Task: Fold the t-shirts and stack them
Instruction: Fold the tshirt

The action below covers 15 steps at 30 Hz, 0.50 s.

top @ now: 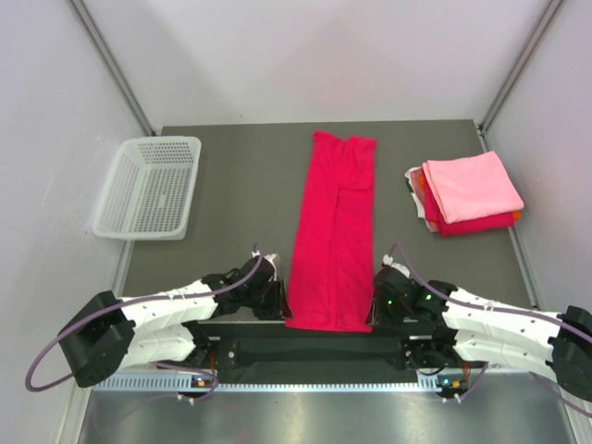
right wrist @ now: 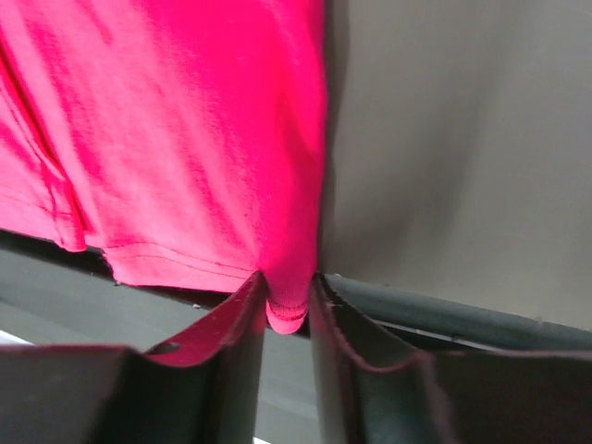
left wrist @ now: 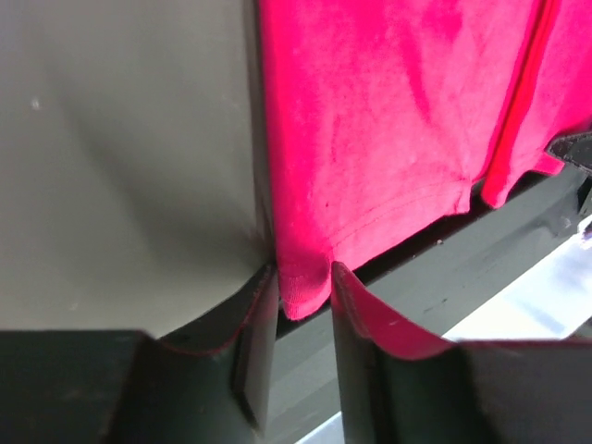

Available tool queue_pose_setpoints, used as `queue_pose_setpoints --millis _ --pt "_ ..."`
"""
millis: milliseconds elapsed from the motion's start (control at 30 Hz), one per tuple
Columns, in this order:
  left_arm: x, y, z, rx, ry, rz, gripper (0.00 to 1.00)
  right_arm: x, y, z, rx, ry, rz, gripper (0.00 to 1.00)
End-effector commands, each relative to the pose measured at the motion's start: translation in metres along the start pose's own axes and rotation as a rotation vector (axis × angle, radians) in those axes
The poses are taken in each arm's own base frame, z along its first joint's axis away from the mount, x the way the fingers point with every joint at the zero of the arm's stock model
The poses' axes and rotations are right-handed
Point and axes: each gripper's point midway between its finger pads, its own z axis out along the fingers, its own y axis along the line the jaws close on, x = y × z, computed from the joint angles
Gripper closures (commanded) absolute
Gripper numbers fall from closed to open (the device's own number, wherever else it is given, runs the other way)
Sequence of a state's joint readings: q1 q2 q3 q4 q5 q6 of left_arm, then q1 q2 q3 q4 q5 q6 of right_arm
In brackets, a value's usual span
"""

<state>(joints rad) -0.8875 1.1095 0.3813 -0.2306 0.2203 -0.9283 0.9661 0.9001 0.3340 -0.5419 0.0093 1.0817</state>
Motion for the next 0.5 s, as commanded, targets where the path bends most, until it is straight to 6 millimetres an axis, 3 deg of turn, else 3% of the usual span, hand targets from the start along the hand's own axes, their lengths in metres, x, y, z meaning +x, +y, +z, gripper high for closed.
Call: queue_pose_setpoints --millis 0,133,233,467 --pt "0.008 0.001 0.005 -0.004 0.019 -0.067 0.68 -0.003 0.012 0.001 -0.053 -0.015 -0.014 0.81" --pt "0.009 0.0 0.006 -0.002 0.02 -0.066 0.8 -0.001 0.019 -0.004 -0.089 -0.004 -0.016 0.97" --pt "0.008 -0.004 0.004 0.012 0.015 -0.066 1.0 -0.003 0.022 -0.011 -0.104 -0.011 -0.021 1.0" --pt "-0.003 -0.03 -0.007 0.083 -0.004 -0.062 1.0 -0.018 0.034 -0.034 -0.162 -0.092 -0.025 1.0"
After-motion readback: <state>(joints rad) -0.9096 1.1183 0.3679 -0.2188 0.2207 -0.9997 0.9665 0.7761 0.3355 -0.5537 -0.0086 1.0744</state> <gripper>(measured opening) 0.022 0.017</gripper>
